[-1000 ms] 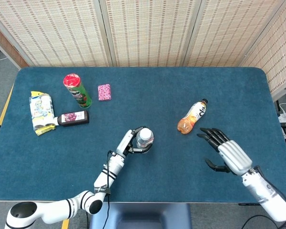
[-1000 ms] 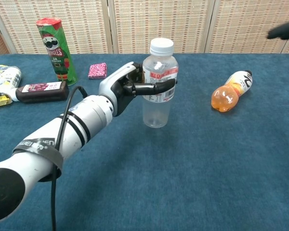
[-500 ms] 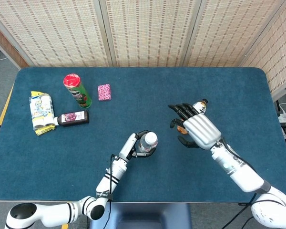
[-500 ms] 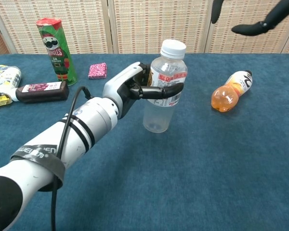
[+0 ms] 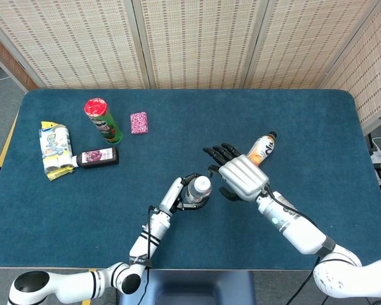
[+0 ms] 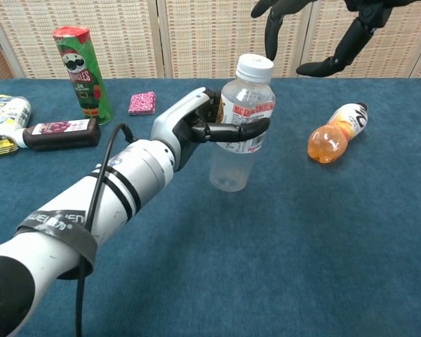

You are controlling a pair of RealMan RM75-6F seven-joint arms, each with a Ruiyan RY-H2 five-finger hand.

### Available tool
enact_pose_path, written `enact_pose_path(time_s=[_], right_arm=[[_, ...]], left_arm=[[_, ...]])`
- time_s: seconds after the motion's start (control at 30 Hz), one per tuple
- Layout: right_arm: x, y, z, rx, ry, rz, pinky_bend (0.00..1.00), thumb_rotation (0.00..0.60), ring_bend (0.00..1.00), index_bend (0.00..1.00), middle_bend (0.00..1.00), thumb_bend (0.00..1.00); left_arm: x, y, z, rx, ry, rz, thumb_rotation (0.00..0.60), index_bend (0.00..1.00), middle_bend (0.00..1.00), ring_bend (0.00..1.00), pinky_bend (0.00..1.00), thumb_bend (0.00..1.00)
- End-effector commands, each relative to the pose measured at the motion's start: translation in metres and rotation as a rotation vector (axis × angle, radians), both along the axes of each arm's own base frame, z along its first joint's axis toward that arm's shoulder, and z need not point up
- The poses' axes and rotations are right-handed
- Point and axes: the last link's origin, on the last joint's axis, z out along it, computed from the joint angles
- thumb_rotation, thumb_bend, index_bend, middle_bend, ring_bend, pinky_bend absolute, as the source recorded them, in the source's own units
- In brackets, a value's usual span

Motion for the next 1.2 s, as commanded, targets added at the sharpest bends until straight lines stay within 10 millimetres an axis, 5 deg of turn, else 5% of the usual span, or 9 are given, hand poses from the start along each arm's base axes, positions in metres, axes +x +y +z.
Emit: enact_pose_path(time_s=[0.03, 0.6, 1.2], right_arm=[[0.003, 0.002, -0.006, -0.001, 0.011, 0.0, 0.0, 0.6, 0.0, 0.37, 0.0, 0.32], [0.01, 0.003, -0.012, 0.008, 0.018, -0.008, 0.0, 0.6, 0.0, 0.36, 0.0, 0.32], [0.024, 0.01, -0.016, 0.014, 0.054, 0.039, 0.0, 0.6, 0.0, 0.35, 0.0, 0.32]], left_arm=[[0.0, 0.001, 0.001, 0.002, -0.002, 0.001, 0.6, 0.74, 0.85, 0.45, 0.22, 0.69], [0.001, 0.002, -0.002, 0.011, 0.015, -0.011, 0.6, 0.75, 0.87, 0.47, 0.23, 0.71], [0.006, 0.001, -0.003, 0.053, 0.047, -0.076, 0.6, 0.75, 0.92, 0.53, 0.3, 0.87]])
